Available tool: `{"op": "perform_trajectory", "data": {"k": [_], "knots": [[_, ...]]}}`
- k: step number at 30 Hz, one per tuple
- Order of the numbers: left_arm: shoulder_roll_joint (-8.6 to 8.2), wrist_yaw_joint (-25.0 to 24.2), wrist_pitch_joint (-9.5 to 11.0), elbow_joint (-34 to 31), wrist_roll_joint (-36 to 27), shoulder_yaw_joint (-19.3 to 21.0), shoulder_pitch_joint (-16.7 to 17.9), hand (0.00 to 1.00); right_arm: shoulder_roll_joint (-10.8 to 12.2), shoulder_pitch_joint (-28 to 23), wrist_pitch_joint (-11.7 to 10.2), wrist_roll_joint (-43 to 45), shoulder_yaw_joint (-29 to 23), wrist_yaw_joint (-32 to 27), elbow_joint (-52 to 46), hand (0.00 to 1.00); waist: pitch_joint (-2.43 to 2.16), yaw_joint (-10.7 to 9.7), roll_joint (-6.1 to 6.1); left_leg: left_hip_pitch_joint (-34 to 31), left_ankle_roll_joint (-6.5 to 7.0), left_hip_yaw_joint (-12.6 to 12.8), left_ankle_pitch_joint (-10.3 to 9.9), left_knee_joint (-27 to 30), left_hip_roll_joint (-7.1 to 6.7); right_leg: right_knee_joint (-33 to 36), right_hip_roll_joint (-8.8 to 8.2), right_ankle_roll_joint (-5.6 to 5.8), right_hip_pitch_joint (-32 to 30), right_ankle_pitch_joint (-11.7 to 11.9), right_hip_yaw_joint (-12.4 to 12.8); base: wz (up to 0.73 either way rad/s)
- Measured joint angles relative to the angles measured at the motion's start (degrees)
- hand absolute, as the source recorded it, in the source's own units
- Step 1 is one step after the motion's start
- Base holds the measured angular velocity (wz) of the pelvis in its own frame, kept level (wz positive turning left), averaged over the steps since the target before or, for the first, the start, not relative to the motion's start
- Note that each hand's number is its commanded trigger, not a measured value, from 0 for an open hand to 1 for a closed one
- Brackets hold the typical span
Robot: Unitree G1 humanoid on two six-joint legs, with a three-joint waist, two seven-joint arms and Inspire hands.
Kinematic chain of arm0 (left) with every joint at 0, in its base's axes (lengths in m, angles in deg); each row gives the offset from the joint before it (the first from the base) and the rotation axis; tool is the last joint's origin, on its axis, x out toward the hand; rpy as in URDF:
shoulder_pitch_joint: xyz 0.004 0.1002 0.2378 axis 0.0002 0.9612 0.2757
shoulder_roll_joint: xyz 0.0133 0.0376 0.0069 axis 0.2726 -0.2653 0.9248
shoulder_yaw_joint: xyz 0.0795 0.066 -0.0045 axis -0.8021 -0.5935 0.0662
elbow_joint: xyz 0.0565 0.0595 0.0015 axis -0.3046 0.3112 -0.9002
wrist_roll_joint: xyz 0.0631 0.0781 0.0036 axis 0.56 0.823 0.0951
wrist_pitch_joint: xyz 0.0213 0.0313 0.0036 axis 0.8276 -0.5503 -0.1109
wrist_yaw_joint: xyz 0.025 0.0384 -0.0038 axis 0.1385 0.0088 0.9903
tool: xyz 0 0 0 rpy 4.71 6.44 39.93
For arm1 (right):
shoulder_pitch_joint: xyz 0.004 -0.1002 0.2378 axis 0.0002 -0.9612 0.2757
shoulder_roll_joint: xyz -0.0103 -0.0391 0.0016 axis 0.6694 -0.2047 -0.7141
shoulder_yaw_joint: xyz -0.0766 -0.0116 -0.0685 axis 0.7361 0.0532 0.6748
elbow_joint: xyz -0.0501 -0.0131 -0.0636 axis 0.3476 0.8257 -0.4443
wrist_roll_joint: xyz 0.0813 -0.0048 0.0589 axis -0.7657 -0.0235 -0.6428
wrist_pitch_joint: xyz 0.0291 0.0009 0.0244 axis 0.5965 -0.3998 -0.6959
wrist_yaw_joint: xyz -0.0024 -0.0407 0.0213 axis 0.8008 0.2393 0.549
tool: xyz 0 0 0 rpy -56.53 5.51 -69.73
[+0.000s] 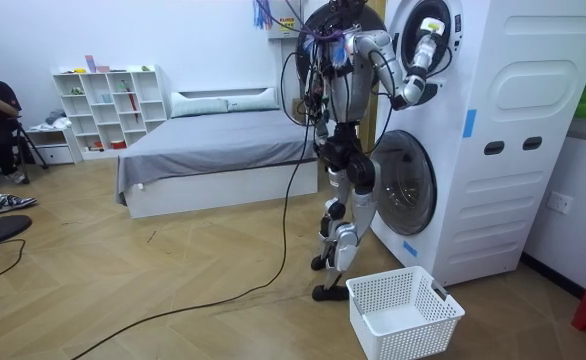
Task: Pick clothes from washing machine
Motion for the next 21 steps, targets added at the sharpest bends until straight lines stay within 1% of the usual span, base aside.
{"op": "perform_trajectory", "data": {"k": [1, 2, 3, 4, 6, 7, 8, 9, 10, 13, 15, 16, 18, 19, 21], "knots": [[0.0, 0.22, -0.29, 0.34, -0.01, 0.0, -0.4, 0.0, 0.03, 0.0, 0.56, 0.59, 0.48, 0.02, 0.39, 0.0, -0.03, 0.15, -0.05, 0.0, 0.01, 0.01, 0.0, 0.03, 0.0, 0.04, -0.01, 0.0, 0.0, 0.0, -0.03, 0.0], [-0.01, 0.31, -1.09, 0.64, -0.01, -0.06, -1.25, 0.0, 0.21, 0.01, 1.62, 1.48, 0.82, 0.03, 1.08, 0.0, -0.02, 0.86, -0.35, -0.03, 0.02, 0.01, -0.02, 0.07, 0.0, 0.12, -0.03, -0.01, 0.0, 0.01, -0.12, 0.0], [-0.04, 0.31, -1.57, 0.64, -0.01, -0.12, -1.92, 0.0, 0.22, 0.17, 2.65, 2.46, 0.81, 0.02, 1.79, 0.0, 0.09, 1.44, -0.61, -0.06, 0.04, 0.01, -0.03, -0.08, -0.03, 0.13, -0.06, -0.03, -0.03, 0.02, -0.34, 0.0], [-0.04, 0.32, -1.79, 0.63, 0.0, -0.2, -2.1, 0.0, 0.23, 0.31, 3.15, 2.84, 0.83, 0.02, 2.29, 0.0, 0.14, 1.57, -0.58, -0.09, 0.05, 0.0, -0.03, -0.14, -0.04, 0.14, -0.06, -0.04, -0.06, 0.04, -0.37, 0.0], [-0.09, 0.42, -2.39, 0.62, -0.08, -0.3, -2.32, 0.0, 0.24, 0.76, 5.09, 4.49, 0.82, 0.02, 3.89, 0.0, 0.13, 2.67, -0.72, -0.34, 0.11, 0.0, -0.05, -0.15, -0.1, 0.24, -0.12, -0.05, -0.32, 0.05, -0.35, 0.0], [-0.12, 0.48, -2.48, 0.62, -0.11, -0.43, -2.33, 0.0, 0.24, 0.93, 5.46, 4.68, 0.82, 0.02, 4.21, 0.0, 0.12, 2.76, -0.73, -0.48, 0.15, -0.02, -0.03, -0.12, -0.11, 0.26, -0.14, -0.05, -0.48, 0.05, -0.35, 0.0], [-0.2, 0.51, -2.71, 0.62, -0.15, -0.78, -2.41, 0.0, 0.46, 1.54, 6.01, 4.98, 0.84, 0.02, 4.85, 0.0, 0.01, 2.98, -0.88, -0.99, 0.3, -0.13, 0.07, -0.05, -0.13, 0.57, -0.16, -0.05, -0.78, 0.05, -0.37, 0.04], [-0.33, 0.46, -2.84, 0.62, -0.17, -1.12, -2.58, 0.0, 0.91, 2.31, 6.55, 5.38, 0.92, 0.02, 4.88, 0.0, 0.28, 3.04, -0.72, -1.17, 0.39, -0.22, 0.17, -0.02, -0.13, 1.0, -0.21, -0.05, -0.98, 0.05, -0.37, 0.05], [-0.43, 0.45, -3.01, 0.62, -0.17, -1.15, -2.63, 0.0, 1.04, 2.6, 6.73, 5.51, 1.06, 0.0, 4.89, 0.0, 0.36, 3.04, -0.67, -1.22, 0.42, -0.23, 0.18, -0.01, -0.17, 0.98, -0.23, -0.05, -1.01, 0.05, -0.37, 0.05], [-0.48, 0.78, -3.69, 0.56, -0.2, -2.15, -2.94, 0.0, 1.03, 4.5, 7.92, 5.92, 2.97, -0.25, 6.53, 0.0, 0.38, 3.03, -0.66, -1.37, 0.47, -0.75, 0.21, -0.02, -0.5, 0.97, -0.38, -0.05, -0.97, 0.05, -0.54, 0.1], [-0.63, 1.33, -4.03, 0.55, -0.1, -2.48, -3.74, 0.0, 1.04, 5.91, 9.37, 7.04, 3.7, -0.51, 8.06, 0.0, 0.43, 3.14, -0.83, -1.78, 0.65, -1.48, 0.32, -0.01, -0.9, 0.96, -0.57, -0.04, -0.98, 0.05, -1.28, 0.17], [-0.65, 1.55, -4.25, 0.55, -0.19, -2.47, -3.84, 0.0, 1.04, 6.12, 9.64, 7.03, 3.77, -0.51, 8.07, 0.0, 0.45, 3.14, -0.87, -1.85, 0.71, -1.55, 0.36, -0.03, -0.97, 0.98, -0.62, -0.04, -1.02, 0.05, -1.29, 0.09], [-0.64, 1.69, -5.48, 0.55, -0.2, -2.38, -4.17, 0.0, 1.03, 7.32, 9.89, 7.14, 4.84, -0.53, 9.33, 0.0, 0.45, 2.86, -0.96, -1.86, 0.75, -1.7, 0.38, -0.01, -1.04, 0.97, -0.65, -0.04, -1.05, 0.05, -1.21, 0.0], [-0.65, 1.7, -5.65, 0.55, -0.19, -2.43, -4.38, 0.0, 1.05, 7.49, 9.95, 7.17, 4.87, -0.57, 9.79, 0.0, 0.45, 2.84, -1.01, -1.81, 0.78, -1.73, 0.41, -0.02, -1.05, 0.97, -0.65, -0.04, -1.01, 0.05, -1.19, 0.0], [-0.69, 1.87, -6.12, 0.57, -0.21, -2.43, -5.52, 0.0, 1.07, 8.33, 10.54, 7.18, 4.87, -0.76, 11.67, 0.0, 0.62, 2.91, -1.29, -1.76, 0.76, -1.92, 0.66, -0.01, -1.05, 0.95, -0.56, -0.04, -0.89, 0.05, -1.03, 0.02]]}}
